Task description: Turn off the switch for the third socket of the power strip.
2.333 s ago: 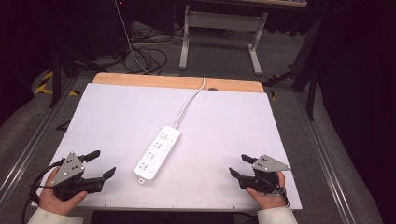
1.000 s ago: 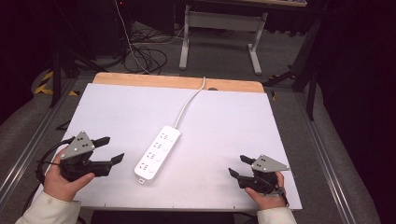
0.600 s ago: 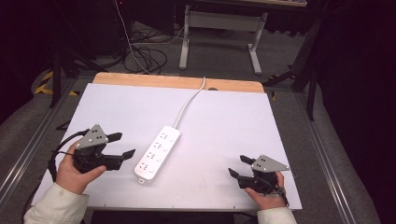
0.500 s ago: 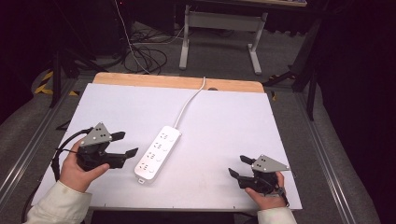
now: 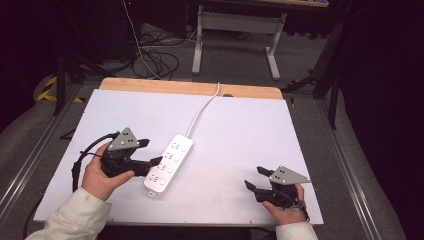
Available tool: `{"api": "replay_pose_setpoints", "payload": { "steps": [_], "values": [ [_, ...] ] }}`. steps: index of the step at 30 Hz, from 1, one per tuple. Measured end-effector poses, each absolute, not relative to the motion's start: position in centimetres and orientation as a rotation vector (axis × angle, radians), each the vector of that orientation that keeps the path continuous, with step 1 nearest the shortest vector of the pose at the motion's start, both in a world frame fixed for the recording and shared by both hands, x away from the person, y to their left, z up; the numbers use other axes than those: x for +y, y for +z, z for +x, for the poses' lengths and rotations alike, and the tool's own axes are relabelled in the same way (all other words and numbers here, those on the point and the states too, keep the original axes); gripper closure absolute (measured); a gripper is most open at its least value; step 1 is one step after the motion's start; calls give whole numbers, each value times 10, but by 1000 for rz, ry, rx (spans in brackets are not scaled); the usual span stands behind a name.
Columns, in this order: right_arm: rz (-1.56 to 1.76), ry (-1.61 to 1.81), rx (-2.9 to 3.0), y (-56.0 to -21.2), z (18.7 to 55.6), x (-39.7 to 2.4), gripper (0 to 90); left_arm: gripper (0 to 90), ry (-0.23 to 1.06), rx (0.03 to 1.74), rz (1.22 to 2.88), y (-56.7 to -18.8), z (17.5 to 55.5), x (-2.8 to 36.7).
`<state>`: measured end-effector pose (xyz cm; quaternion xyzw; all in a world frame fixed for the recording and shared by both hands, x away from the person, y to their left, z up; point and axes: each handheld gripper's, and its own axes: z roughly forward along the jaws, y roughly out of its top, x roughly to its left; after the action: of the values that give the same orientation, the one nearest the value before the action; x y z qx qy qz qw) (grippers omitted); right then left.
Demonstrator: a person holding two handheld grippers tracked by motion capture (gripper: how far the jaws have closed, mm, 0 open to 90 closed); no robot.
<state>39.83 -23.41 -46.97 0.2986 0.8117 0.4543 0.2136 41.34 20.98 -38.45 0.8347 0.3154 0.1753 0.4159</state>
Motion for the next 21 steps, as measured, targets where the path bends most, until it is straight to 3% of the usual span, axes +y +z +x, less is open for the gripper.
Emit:
{"api": "replay_pose_setpoints", "payload": {
  "steps": [9, 13, 16, 21],
  "values": [
    [830, 1267, 2256, -470, 398, -234, 347, 310, 410, 797, 2110, -389, 424, 196],
    [830, 1269, 2257, -470, 399, -235, 347, 366, 422, 808, 2103, -391, 425, 194],
    [830, 1270, 2256, -470, 399, -234, 347, 499, 415, 805, 2091, -390, 425, 194],
    [829, 1271, 2256, -470, 399, -234, 347, 800, 304, 803, 2084, -392, 429, 191]
  ]
}}
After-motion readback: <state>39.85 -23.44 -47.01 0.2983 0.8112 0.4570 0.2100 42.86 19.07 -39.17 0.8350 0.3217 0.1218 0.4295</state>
